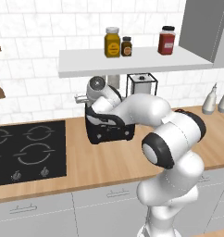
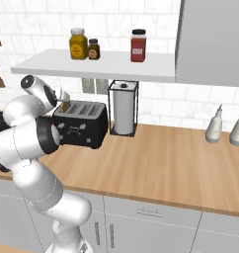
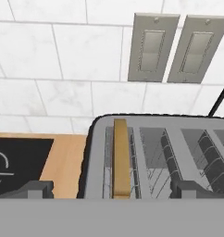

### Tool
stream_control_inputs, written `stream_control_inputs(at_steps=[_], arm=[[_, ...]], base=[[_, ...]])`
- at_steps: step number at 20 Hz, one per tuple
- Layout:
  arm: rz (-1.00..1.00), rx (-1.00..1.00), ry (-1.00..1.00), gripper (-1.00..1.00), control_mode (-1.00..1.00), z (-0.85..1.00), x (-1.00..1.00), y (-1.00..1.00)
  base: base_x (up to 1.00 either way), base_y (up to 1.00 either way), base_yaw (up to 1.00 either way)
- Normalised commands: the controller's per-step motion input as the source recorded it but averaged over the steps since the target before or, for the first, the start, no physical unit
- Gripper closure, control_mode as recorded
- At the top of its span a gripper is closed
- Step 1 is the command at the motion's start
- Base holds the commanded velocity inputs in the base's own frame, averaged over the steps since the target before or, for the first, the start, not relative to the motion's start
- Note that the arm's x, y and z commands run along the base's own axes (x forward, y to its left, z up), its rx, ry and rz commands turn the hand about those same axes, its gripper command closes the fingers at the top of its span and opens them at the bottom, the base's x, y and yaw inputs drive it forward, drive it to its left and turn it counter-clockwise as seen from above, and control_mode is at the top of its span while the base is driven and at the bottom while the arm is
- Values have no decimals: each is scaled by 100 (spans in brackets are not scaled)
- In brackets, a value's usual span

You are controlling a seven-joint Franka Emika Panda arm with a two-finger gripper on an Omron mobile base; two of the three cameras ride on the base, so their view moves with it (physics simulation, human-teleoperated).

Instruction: Start the toaster. Once the lever pops up, take the bread to the plate on the dining counter.

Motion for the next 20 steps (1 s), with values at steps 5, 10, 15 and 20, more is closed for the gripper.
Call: stream_control_inputs(at_steps=[5, 10, 15, 20], arm=[[0, 0, -4, -100, -100, -14, 12, -1], [0, 1, -6, -100, -100, 0, 0, -6], [0, 3, -2, -100, -100, -11, 0, -17], [0, 0, 0, -100, -100, -21, 0, -5]], base=[[0, 0, 0], [0, 0, 0], [0, 0, 0], [0, 0, 0]])
